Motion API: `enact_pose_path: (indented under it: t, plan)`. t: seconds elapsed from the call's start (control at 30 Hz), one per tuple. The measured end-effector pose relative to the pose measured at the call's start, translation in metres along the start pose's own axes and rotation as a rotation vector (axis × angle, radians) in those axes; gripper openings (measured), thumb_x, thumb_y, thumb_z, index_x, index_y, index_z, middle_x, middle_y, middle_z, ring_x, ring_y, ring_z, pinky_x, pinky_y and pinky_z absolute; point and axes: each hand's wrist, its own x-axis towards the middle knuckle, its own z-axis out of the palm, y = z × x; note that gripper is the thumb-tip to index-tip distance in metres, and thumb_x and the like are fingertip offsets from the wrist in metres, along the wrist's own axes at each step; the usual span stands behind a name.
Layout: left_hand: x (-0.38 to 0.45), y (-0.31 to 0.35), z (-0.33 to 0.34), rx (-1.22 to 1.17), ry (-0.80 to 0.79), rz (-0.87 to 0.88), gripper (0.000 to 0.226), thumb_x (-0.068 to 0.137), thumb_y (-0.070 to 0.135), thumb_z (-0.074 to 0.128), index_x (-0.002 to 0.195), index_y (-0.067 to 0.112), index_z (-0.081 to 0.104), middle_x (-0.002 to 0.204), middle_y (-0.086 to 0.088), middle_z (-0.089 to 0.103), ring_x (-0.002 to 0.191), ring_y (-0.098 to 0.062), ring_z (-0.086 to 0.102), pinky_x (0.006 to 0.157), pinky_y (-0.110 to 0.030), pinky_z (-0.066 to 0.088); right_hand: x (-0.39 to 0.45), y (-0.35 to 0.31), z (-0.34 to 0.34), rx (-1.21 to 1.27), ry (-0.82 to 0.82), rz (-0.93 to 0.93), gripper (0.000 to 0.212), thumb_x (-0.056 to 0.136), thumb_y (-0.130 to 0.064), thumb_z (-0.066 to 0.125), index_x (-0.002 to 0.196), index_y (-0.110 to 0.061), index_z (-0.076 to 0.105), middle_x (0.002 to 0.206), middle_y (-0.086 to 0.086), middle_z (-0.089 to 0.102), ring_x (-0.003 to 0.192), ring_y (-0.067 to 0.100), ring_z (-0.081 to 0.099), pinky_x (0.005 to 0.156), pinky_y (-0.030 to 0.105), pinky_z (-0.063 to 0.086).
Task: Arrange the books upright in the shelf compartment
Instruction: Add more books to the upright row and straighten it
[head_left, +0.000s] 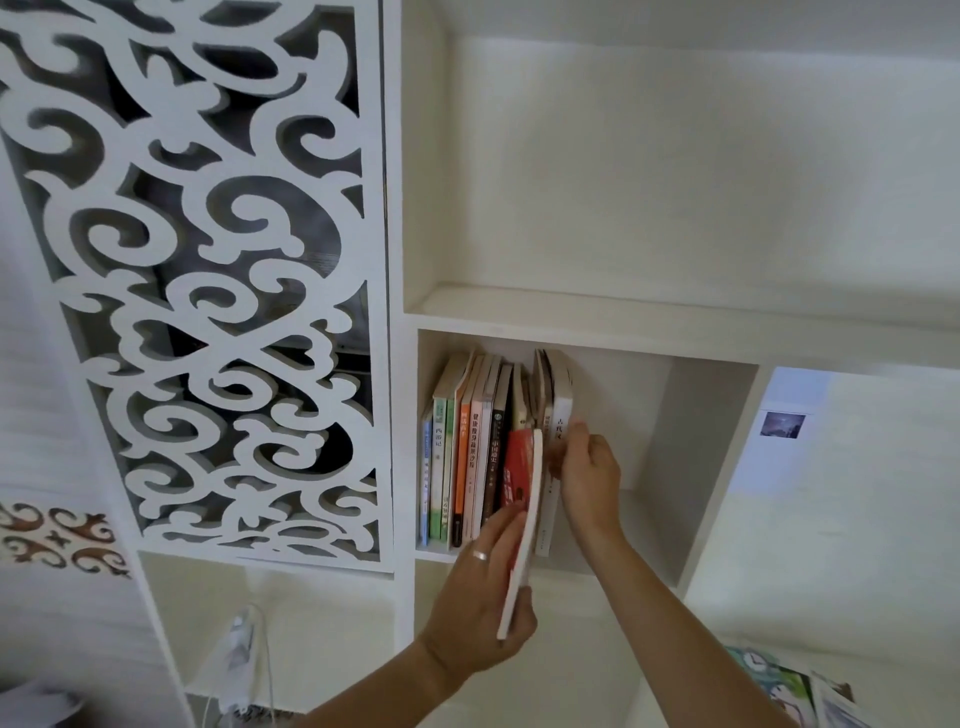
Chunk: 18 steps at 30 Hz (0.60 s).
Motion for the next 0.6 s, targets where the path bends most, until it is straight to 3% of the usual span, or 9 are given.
enact_pose_path:
  t: [0.07, 0.2, 0.33, 0.43, 0.53, 0.6]
  plan:
    - [-0.012, -0.004, 0.005, 0.088, -0.071, 0.087, 0.075, 0.099, 0.030, 0.051, 0.162, 0.023, 0.011, 0.161, -0.009, 0.032, 0.150, -0.023, 0.033, 0.108, -0.047, 0.049, -0.004, -0.012, -0.004, 0.033, -0.042, 0.017, 0.062, 0.107, -0.052, 0.037, 0.066, -0.019, 0.069, 0.076, 0.009, 0.074, 0.076, 0.024, 0.074, 0.083, 0.039, 0.056]
    - [-0.020, -0.010, 0.008, 0.278, -0.112, 0.337, 0.062, 0.109, 0.030, 0.037, 0.161, 0.009, 0.012, 0.165, -0.008, 0.021, 0.151, -0.027, 0.030, 0.106, -0.046, 0.049, -0.002, -0.023, -0.012, -0.014, -0.110, 0.040, 0.065, 0.106, -0.052, 0.041, 0.065, -0.009, 0.068, 0.069, 0.011, 0.074, 0.070, 0.031, 0.074, 0.081, 0.036, 0.055]
    - [-0.018, -0.005, 0.006, 0.357, -0.129, 0.488, 0.064, 0.103, 0.025, 0.060, 0.154, 0.002, 0.029, 0.161, -0.014, 0.035, 0.148, -0.033, 0.036, 0.110, -0.046, 0.047, 0.002, -0.029, -0.019, -0.079, -0.169, 0.059, 0.067, 0.105, -0.052, 0.042, 0.063, -0.004, 0.062, 0.069, 0.019, 0.071, 0.056, 0.019, 0.070, 0.068, 0.027, 0.046]
    - [-0.019, -0.002, 0.006, 0.397, -0.128, 0.518, 0.064, 0.100, 0.027, 0.065, 0.152, 0.004, 0.034, 0.156, -0.013, 0.044, 0.146, -0.034, 0.040, 0.104, -0.047, 0.051, 0.009, -0.026, -0.019, -0.181, -0.218, 0.038, 0.068, 0.104, -0.053, 0.044, 0.067, 0.000, 0.065, 0.068, 0.015, 0.072, 0.059, 0.021, 0.071, 0.065, 0.023, 0.046]
    - [-0.019, -0.001, 0.008, 0.434, -0.117, 0.506, 0.063, 0.101, 0.030, 0.064, 0.151, 0.006, 0.036, 0.155, -0.013, 0.045, 0.145, -0.033, 0.041, 0.105, -0.047, 0.051, 0.017, -0.027, -0.020, -0.324, -0.309, 0.020, 0.076, 0.097, -0.060, 0.051, 0.077, 0.011, 0.069, 0.064, 0.014, 0.072, 0.056, 0.022, 0.071, 0.053, 0.009, 0.046]
    - [-0.018, 0.002, 0.012, 0.437, -0.100, 0.498, 0.059, 0.101, 0.031, 0.064, 0.149, 0.006, 0.040, 0.153, -0.013, 0.047, 0.143, -0.033, 0.044, 0.104, -0.048, 0.051, 0.021, -0.033, -0.024, -0.423, -0.408, 0.042, 0.069, 0.091, -0.063, 0.060, 0.080, 0.004, 0.073, 0.062, 0.007, 0.073, 0.051, 0.014, 0.071, 0.053, 0.011, 0.047]
